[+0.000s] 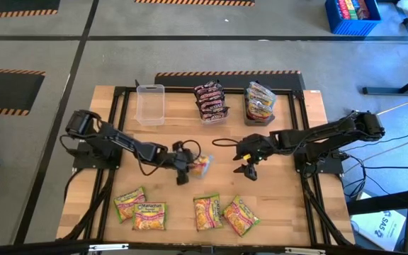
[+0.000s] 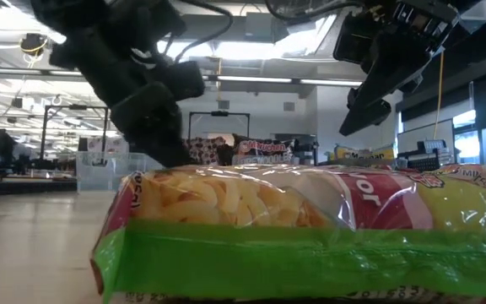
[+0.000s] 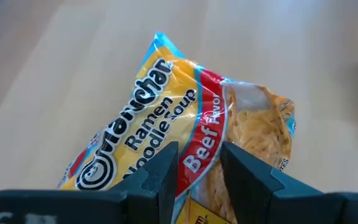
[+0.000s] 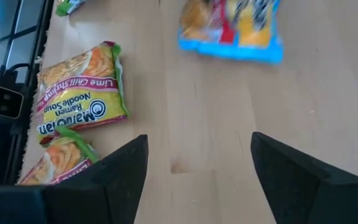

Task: Sort Maruchan noodles
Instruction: Put the blue noodle pack into the black bin

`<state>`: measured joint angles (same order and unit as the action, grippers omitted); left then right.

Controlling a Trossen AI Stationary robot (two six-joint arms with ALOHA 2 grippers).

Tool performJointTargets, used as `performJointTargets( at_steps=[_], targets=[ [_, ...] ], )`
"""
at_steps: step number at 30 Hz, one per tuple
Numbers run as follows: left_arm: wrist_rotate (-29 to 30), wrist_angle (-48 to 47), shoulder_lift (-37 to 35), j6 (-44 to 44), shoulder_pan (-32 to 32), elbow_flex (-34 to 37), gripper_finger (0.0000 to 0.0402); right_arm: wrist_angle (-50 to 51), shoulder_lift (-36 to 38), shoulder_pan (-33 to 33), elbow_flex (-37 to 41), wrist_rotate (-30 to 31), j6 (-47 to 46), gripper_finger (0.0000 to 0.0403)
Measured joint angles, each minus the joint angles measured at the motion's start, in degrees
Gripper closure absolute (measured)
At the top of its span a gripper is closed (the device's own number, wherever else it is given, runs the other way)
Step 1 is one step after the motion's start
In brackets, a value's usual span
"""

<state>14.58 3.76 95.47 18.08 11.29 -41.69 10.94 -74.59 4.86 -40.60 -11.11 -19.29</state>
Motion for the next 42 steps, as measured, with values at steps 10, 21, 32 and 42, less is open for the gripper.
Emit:
performJointTargets(
  at_steps=[10,21,32,42],
  targets=[
    [-3.6,13.9,8.2,-5.2,0.1,-3.3,0.0282,-3.5,-0.6,0.0,0.0,3.4,-5.6,0.0139],
    [-2.5,3.6,11.3,-10.8,4.8,-15.6,0.0282,-14.6,-11.4,-1.6,-0.2,3.9,-12.6,0.0095],
    [1.2,-7.8,10.0,-2.8,11.8,-19.2,0.0282,-25.9,-24.0,-4.5,-0.3,-7.3,-17.6,0.0084],
    [4.5,-4.7,16.9,0.0,12.0,-18.1,0.0282,-28.4,-30.3,-4.6,-3.1,-13.3,-19.5,0.0095]
  ],
)
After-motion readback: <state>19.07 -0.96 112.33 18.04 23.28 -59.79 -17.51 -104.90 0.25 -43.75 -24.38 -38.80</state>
